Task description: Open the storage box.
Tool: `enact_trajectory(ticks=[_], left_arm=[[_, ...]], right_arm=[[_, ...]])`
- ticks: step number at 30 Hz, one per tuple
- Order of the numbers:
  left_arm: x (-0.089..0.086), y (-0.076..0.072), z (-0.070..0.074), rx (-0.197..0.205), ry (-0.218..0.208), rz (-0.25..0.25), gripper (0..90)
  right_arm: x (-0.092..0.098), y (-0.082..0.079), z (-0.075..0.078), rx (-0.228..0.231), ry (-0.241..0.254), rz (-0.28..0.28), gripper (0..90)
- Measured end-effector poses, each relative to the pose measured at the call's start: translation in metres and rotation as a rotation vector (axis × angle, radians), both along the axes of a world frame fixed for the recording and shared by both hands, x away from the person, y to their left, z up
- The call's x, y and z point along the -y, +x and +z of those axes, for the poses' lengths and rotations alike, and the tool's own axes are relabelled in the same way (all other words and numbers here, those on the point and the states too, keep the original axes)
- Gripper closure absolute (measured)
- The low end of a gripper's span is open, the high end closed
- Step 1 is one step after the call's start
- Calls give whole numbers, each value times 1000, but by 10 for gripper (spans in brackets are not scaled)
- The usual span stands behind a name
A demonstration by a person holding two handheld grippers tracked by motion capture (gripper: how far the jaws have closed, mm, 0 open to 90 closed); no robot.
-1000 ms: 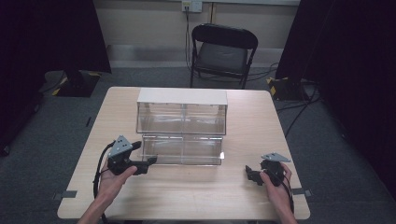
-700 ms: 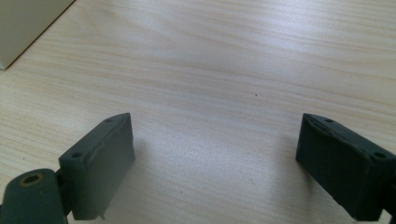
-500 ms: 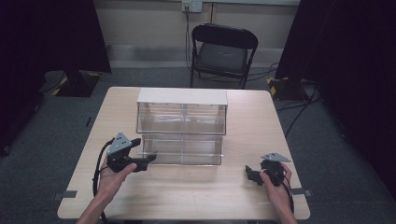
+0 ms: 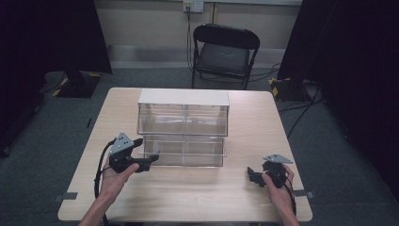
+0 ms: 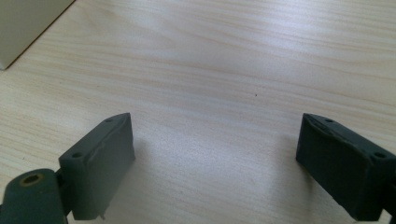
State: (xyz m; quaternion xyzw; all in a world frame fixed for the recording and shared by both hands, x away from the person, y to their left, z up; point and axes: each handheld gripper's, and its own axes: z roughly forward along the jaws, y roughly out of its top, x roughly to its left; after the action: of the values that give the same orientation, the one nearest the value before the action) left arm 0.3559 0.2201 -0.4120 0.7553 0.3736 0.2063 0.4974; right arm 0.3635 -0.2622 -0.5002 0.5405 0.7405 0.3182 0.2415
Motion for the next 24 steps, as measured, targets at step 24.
enact_trajectory(ticks=[24], left_arm=[[1, 1, 5, 14, -17, 10, 153]], right_arm=[[0, 0, 0, 0, 0, 0, 106]])
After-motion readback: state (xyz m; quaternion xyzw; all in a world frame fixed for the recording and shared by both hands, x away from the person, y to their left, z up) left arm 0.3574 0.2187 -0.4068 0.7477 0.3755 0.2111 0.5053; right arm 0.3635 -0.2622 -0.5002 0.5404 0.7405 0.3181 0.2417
